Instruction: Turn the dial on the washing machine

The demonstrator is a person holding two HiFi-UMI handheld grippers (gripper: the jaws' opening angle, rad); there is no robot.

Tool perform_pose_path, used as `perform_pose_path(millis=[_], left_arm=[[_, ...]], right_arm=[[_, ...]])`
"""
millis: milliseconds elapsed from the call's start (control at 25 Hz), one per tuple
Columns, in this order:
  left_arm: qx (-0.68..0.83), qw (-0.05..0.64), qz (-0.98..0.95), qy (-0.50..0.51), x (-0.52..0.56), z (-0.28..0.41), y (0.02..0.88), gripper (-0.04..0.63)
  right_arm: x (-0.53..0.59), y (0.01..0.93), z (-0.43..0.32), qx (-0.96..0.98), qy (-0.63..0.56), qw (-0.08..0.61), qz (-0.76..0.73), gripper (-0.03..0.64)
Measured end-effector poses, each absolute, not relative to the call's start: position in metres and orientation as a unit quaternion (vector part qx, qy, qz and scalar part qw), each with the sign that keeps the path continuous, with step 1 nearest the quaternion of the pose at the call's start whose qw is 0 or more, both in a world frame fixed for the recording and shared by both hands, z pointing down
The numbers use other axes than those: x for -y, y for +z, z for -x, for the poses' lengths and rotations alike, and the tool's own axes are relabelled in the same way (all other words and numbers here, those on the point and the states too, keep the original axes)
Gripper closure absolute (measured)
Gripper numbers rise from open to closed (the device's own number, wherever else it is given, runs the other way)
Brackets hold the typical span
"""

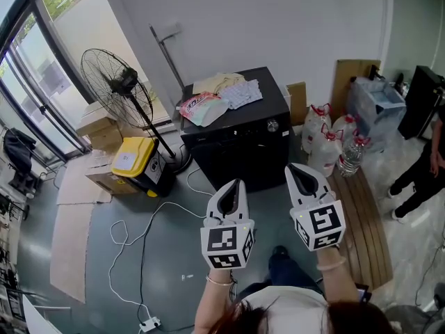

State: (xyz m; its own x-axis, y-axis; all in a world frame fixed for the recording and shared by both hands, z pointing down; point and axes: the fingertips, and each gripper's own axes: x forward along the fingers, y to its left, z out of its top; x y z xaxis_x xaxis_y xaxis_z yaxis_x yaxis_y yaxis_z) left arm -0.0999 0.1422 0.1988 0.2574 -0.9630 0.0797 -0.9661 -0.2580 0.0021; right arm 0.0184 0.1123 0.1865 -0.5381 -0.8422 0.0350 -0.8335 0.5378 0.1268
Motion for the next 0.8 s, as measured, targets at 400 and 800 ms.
perform_pose_path(millis=[400, 800], left_arm=[[0.606, 0.035, -0.794, 0.029, -0.147, 0.102, 0.205, 0.581], [0.605, 0.04, -0.795, 0.03, -0.132, 0.107, 0.205, 0.581]], right_arm=[[-0.116, 0.189, -0.02, 0.874, -0.037, 0.049, -0.482, 0.591], [-0.103, 0.191, -0.013, 0.876, -0.035, 0.059, -0.477, 0.591]])
